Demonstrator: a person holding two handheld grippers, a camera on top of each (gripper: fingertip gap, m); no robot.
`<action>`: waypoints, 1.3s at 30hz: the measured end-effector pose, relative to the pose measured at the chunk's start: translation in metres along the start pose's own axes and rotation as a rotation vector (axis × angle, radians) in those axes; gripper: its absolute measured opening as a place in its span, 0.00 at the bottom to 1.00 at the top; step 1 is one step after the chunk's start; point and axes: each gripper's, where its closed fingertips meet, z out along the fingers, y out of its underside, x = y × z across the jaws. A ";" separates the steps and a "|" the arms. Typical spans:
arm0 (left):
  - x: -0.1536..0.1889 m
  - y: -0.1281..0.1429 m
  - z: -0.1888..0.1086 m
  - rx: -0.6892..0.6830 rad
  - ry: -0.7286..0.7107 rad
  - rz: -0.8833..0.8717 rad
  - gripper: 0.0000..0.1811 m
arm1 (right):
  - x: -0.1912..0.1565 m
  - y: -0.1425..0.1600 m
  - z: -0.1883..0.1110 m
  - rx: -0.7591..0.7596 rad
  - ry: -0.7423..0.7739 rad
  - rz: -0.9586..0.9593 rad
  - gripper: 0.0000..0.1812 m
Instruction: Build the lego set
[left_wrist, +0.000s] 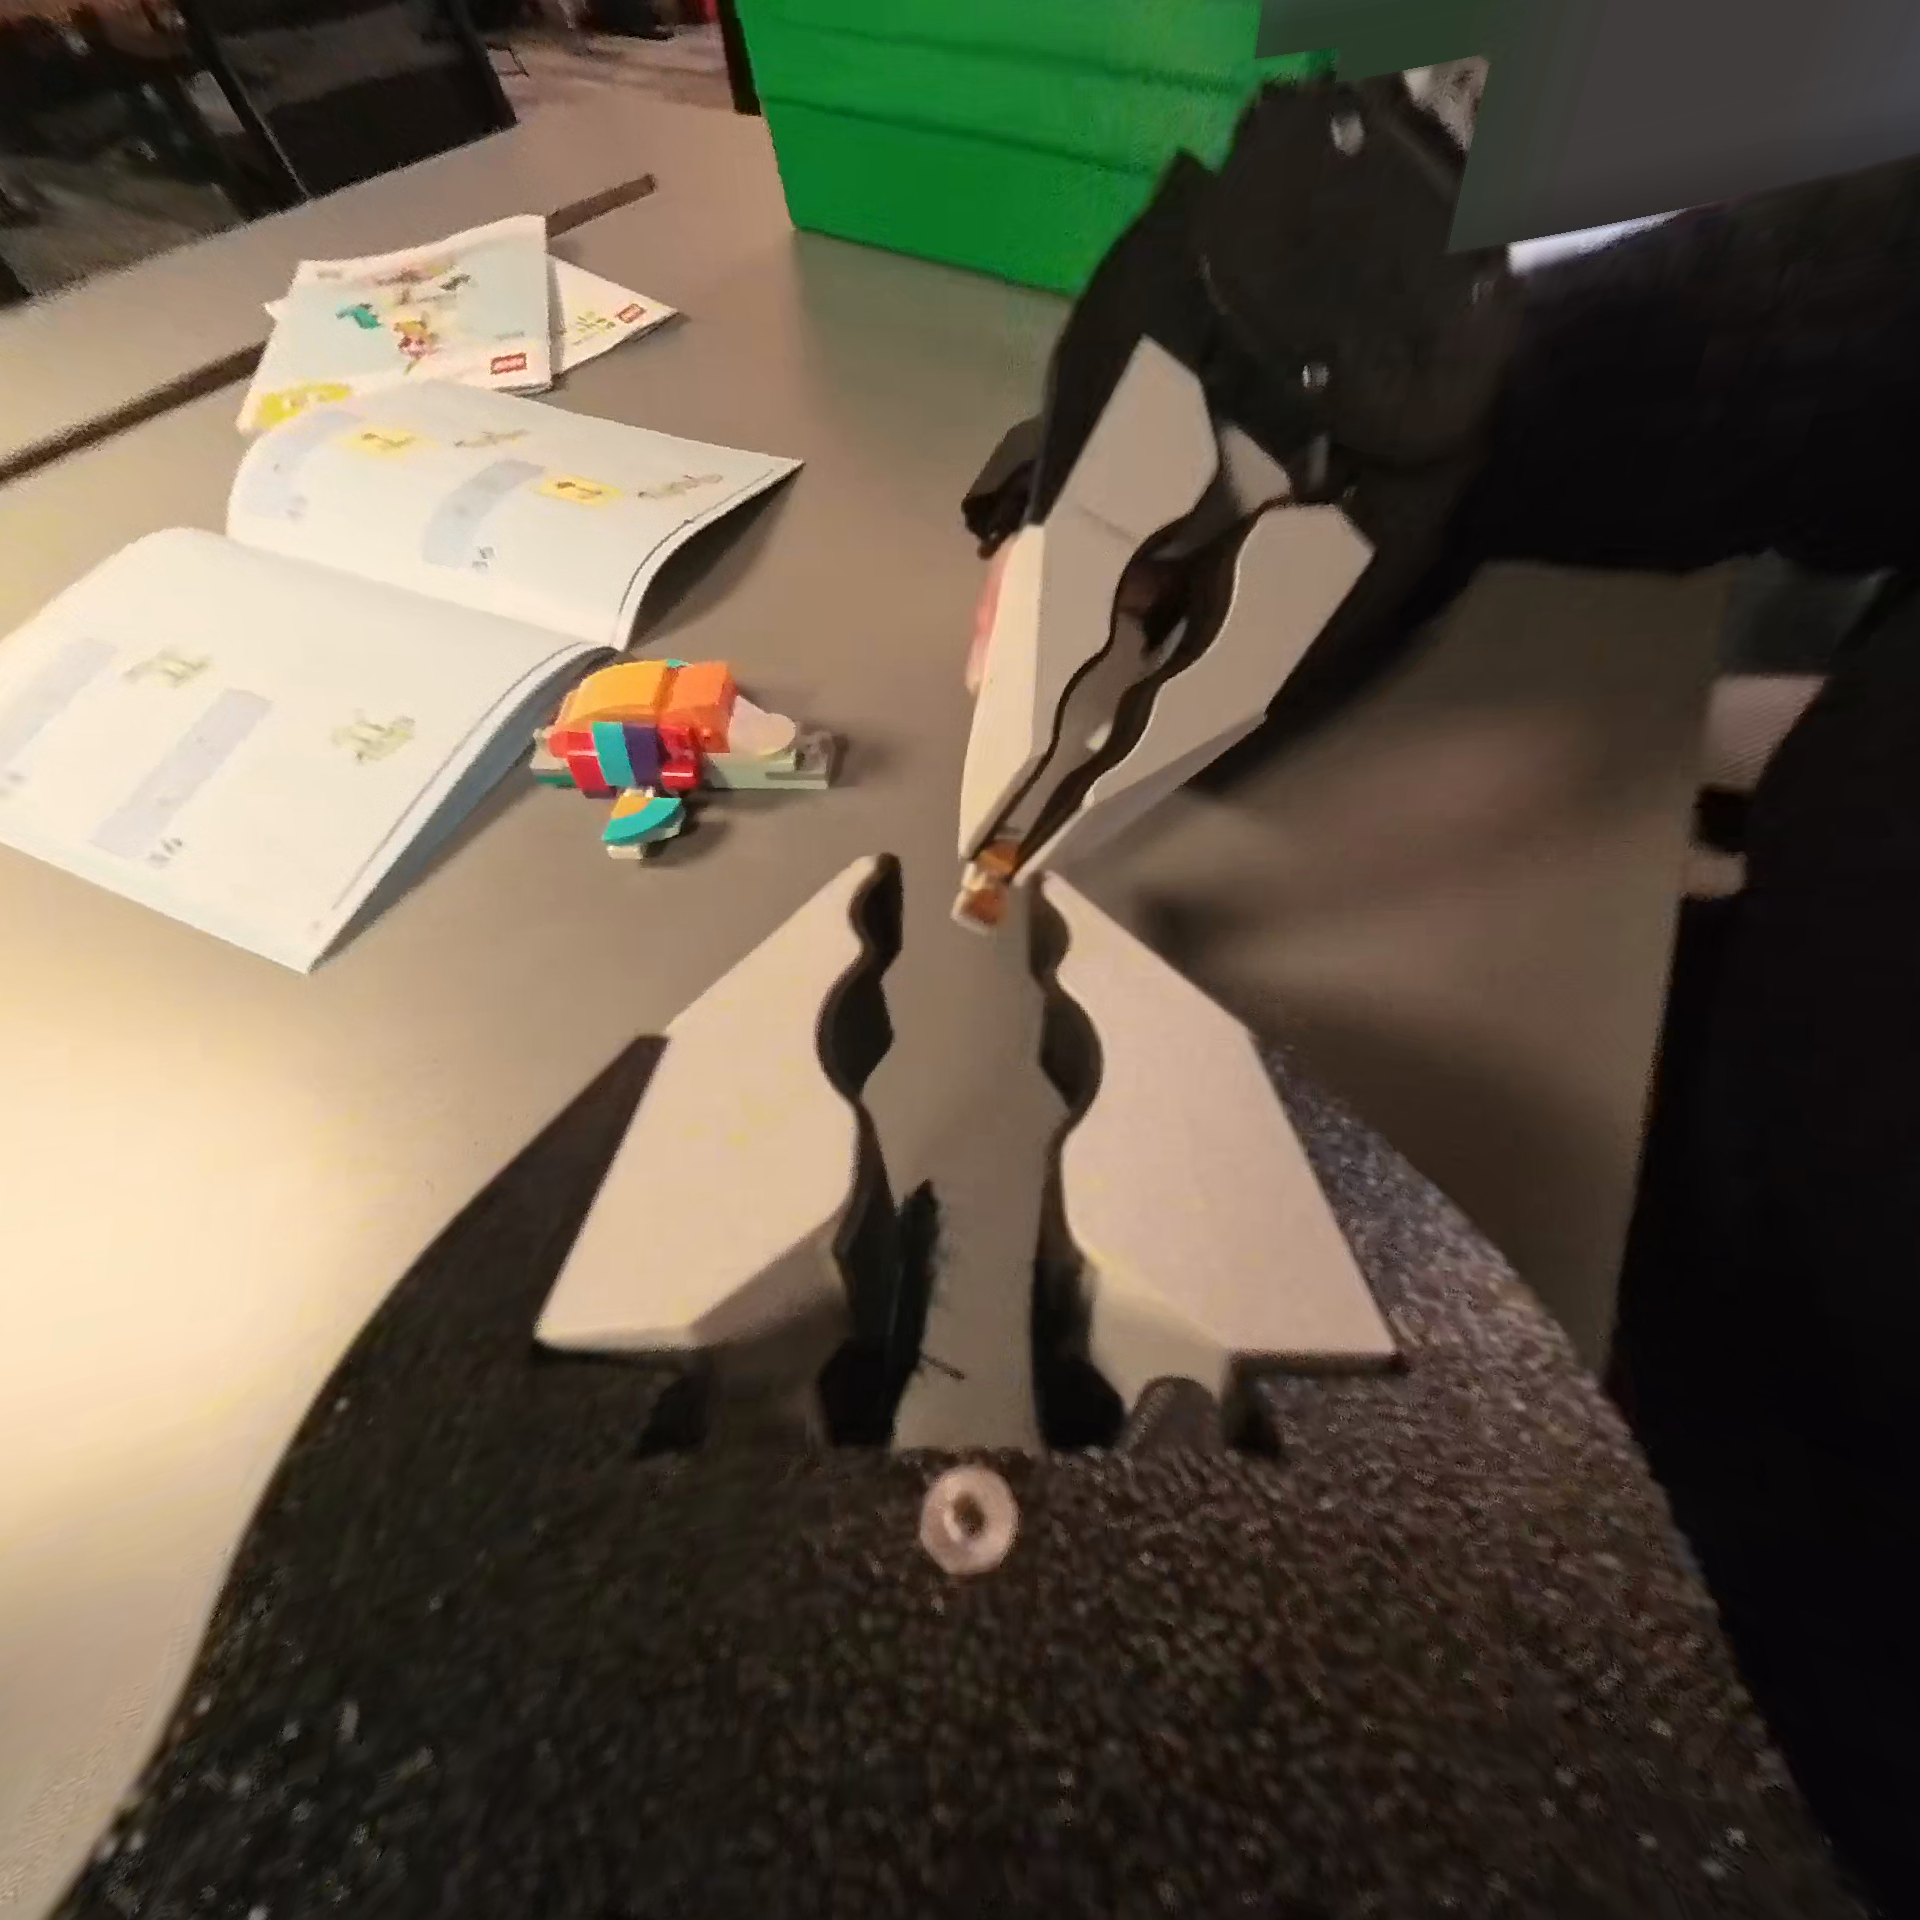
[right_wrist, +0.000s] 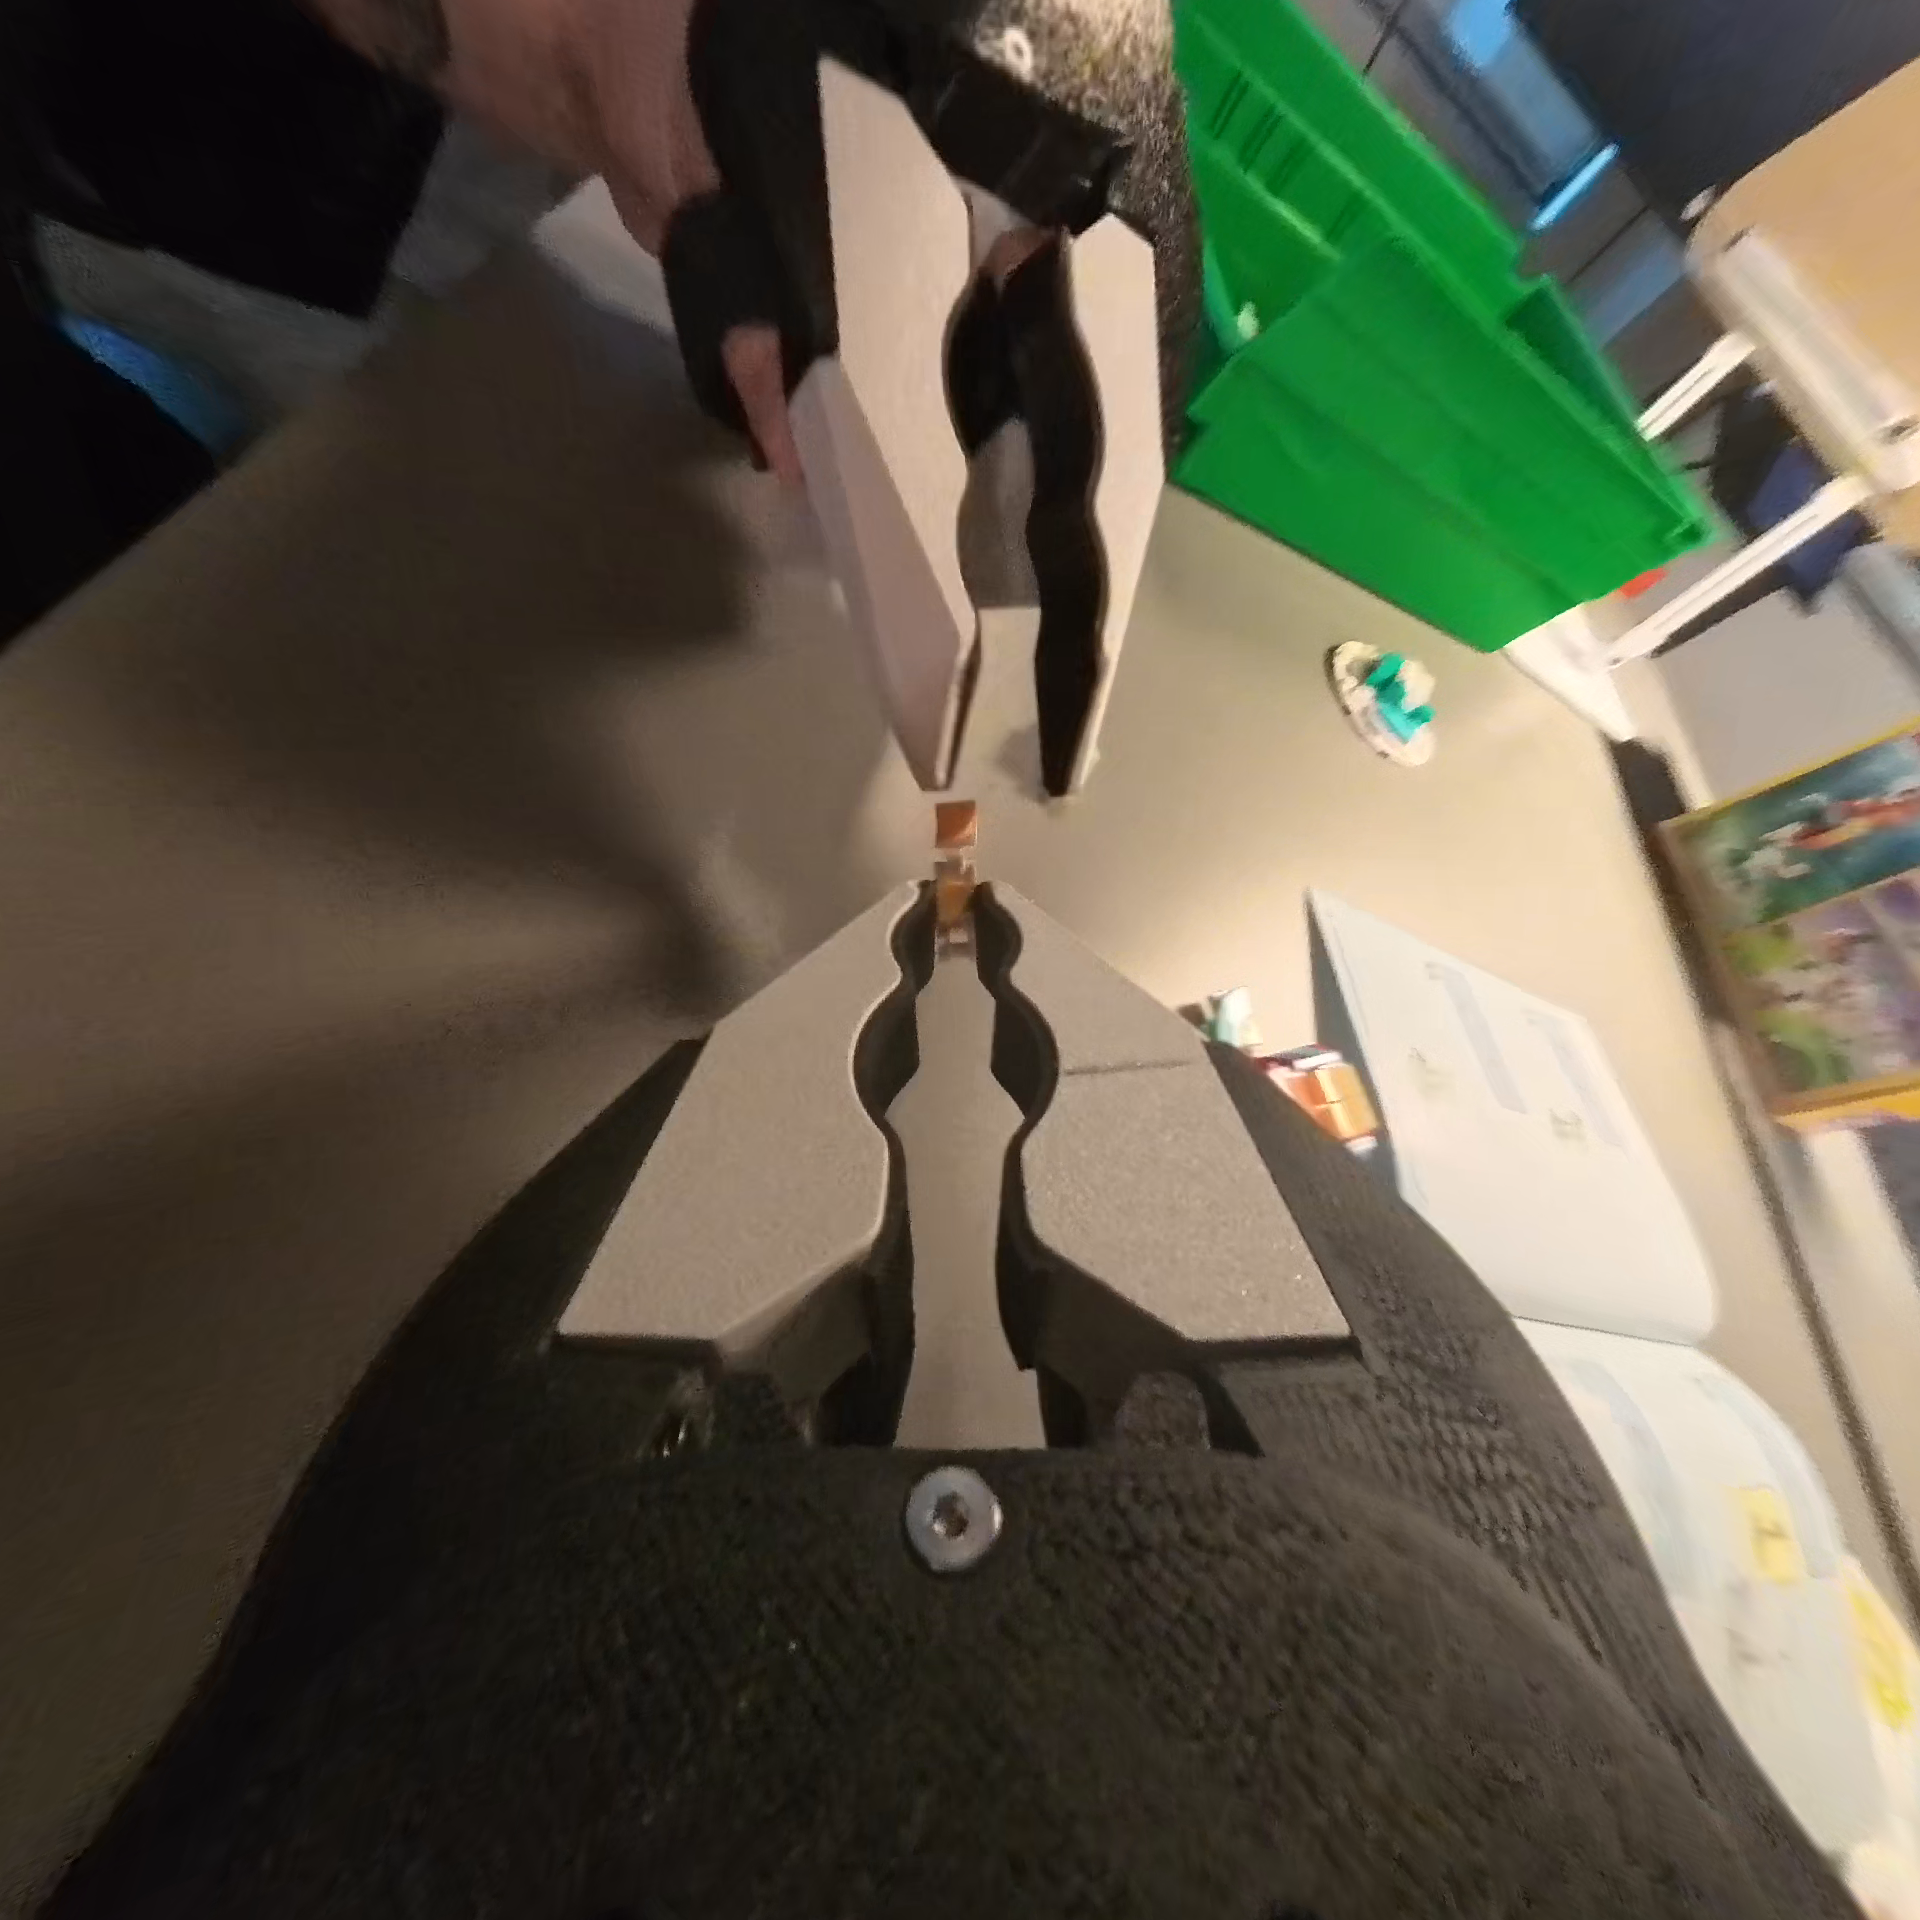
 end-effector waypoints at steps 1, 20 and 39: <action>0.000 -0.002 -0.001 0.009 0.015 -0.056 0.18 | 0.004 0.000 -0.001 0.008 0.041 -0.044 0.03; 0.004 -0.026 -0.008 0.138 0.057 -0.205 0.08 | 0.020 -0.032 -0.018 0.070 0.393 -0.565 0.03; 0.010 -0.023 -0.011 0.150 0.142 -0.242 0.02 | 0.016 -0.037 -0.017 0.111 0.376 -0.505 0.03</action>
